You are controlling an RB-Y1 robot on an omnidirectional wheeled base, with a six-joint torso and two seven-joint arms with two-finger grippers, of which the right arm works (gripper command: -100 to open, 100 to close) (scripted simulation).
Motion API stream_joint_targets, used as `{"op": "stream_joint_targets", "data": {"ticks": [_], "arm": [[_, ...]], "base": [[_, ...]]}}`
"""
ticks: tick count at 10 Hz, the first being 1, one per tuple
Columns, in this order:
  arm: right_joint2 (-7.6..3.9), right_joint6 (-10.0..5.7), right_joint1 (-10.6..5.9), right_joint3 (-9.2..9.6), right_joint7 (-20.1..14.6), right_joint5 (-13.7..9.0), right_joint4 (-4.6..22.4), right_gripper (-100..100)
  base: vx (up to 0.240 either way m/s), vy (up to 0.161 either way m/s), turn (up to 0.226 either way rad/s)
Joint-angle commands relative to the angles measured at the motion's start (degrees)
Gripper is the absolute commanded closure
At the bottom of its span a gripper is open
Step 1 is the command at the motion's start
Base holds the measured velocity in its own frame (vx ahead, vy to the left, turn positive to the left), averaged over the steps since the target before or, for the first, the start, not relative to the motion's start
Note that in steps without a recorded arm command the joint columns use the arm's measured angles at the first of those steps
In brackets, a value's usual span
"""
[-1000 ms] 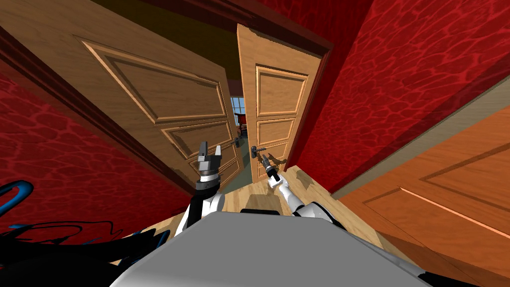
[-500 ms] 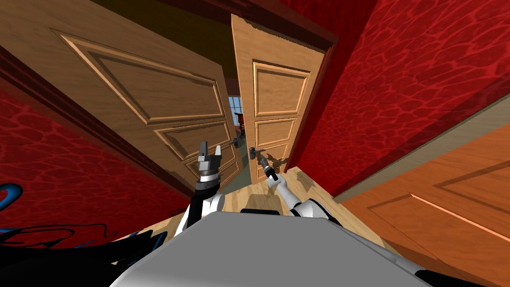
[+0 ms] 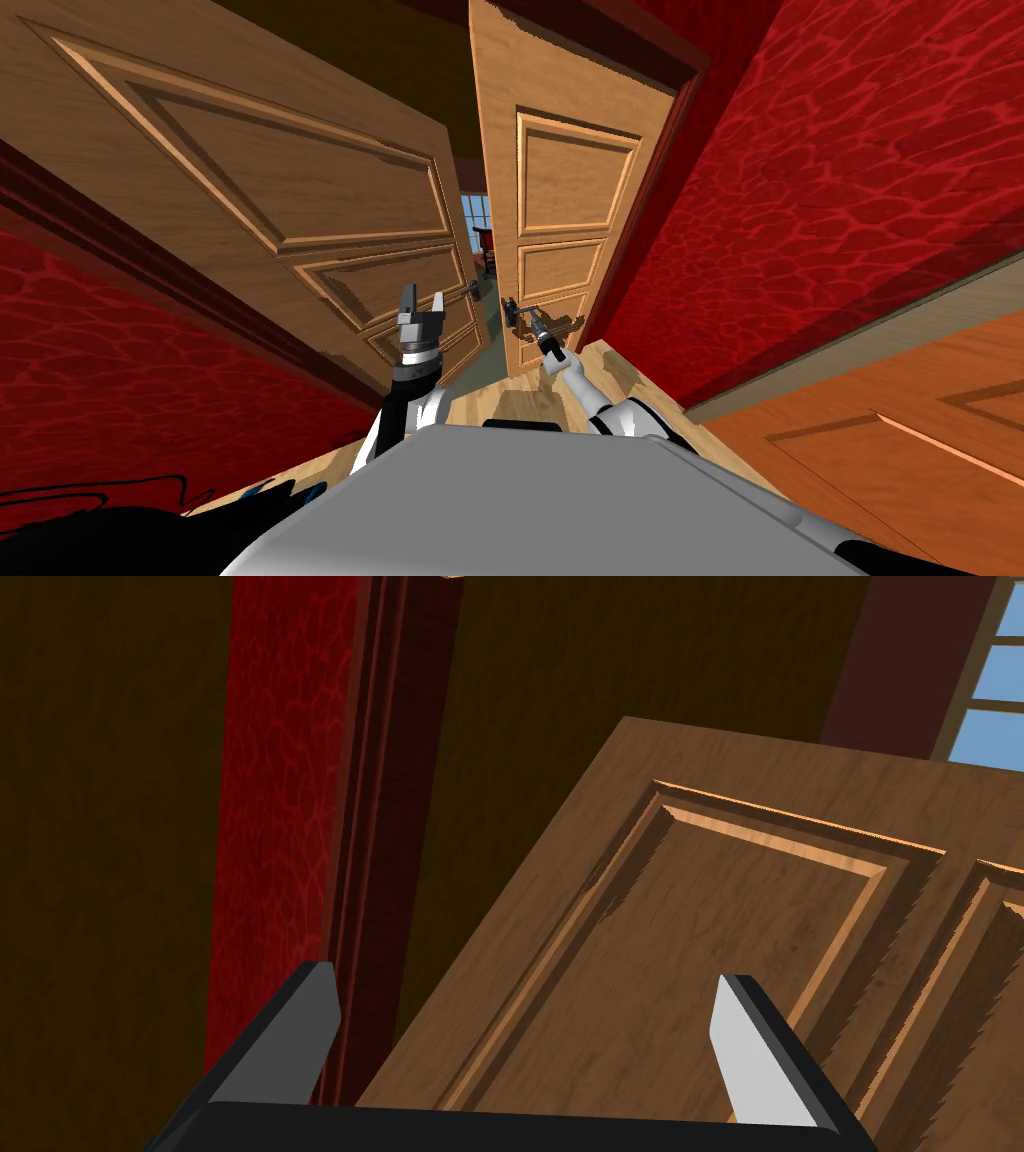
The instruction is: Push the door open
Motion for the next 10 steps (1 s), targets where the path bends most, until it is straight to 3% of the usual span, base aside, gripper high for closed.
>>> {"op": "stream_joint_targets", "data": {"ticks": [1,4,5,6,10], "arm": [[0.10,0.07,-0.02,-0.18,0.1,-0.1,0.0,-100],[2.48,0.04,-0.08,-0.50,0.2,-0.2,0.1,-100],[1.86,0.17,0.20,-0.35,0.1,-0.1,-0.3,-100],[1.86,0.17,0.20,-0.35,0.1,-0.1,-0.3,100],[1.86,0.17,0.20,-0.35,0.1,-0.1,-0.3,100]], "base": [[0.225,0.076,0.021],[0.180,0.075,0.024],[0.075,0.041,0.000],[-0.009,-0.005,-0.001],[-0.008,-0.007,0.007]]}}
